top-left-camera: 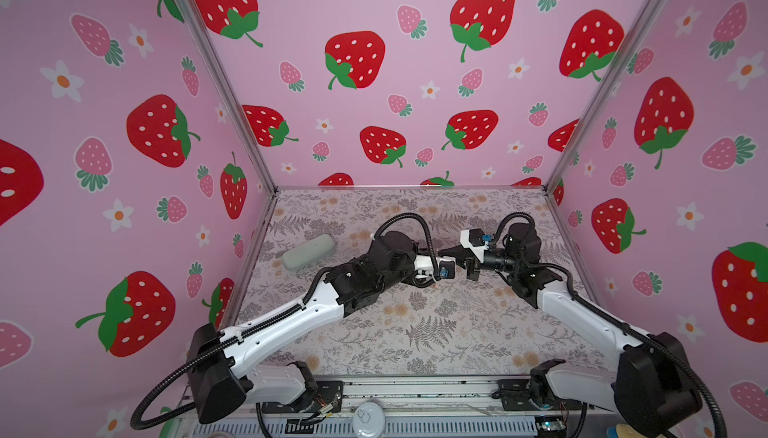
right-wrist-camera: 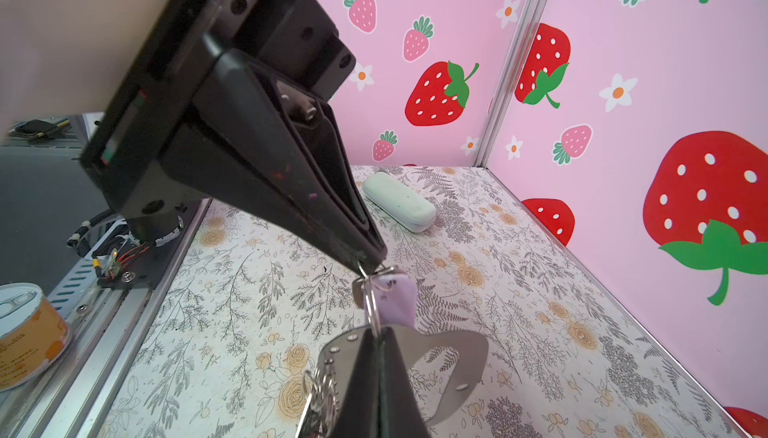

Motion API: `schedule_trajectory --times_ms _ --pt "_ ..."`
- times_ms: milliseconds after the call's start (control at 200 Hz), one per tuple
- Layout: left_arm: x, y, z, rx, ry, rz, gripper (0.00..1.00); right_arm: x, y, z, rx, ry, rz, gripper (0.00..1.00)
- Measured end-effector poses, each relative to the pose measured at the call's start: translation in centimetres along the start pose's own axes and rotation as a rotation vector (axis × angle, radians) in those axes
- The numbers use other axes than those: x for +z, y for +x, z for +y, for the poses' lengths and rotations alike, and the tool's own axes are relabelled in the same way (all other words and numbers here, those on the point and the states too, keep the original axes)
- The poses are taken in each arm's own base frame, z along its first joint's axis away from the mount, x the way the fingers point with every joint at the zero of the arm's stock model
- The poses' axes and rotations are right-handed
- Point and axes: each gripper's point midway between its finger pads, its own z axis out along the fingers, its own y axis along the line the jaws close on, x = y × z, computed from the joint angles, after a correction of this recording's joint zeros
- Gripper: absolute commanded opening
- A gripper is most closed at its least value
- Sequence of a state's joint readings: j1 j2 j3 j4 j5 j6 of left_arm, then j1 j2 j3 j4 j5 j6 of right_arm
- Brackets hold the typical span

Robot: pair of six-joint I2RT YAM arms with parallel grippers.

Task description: Put the keys on the keyring

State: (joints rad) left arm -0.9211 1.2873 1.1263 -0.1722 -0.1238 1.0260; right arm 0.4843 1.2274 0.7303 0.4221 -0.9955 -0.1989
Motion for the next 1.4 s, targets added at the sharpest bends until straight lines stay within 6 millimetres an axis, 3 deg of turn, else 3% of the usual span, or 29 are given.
schedule_trajectory --times_ms 555,1401 --pt "0.0 0.1 -0.3 0.024 0.025 -0.016 0.0 0.4 0.8 0.3 0.021 -0.044 0.017 0.0" --pt "-0.7 -0.1 -1.5 0.011 0.233 -0.151 0.0 0.4 1.2 2.0 -0.015 -0.162 0.015 0.0"
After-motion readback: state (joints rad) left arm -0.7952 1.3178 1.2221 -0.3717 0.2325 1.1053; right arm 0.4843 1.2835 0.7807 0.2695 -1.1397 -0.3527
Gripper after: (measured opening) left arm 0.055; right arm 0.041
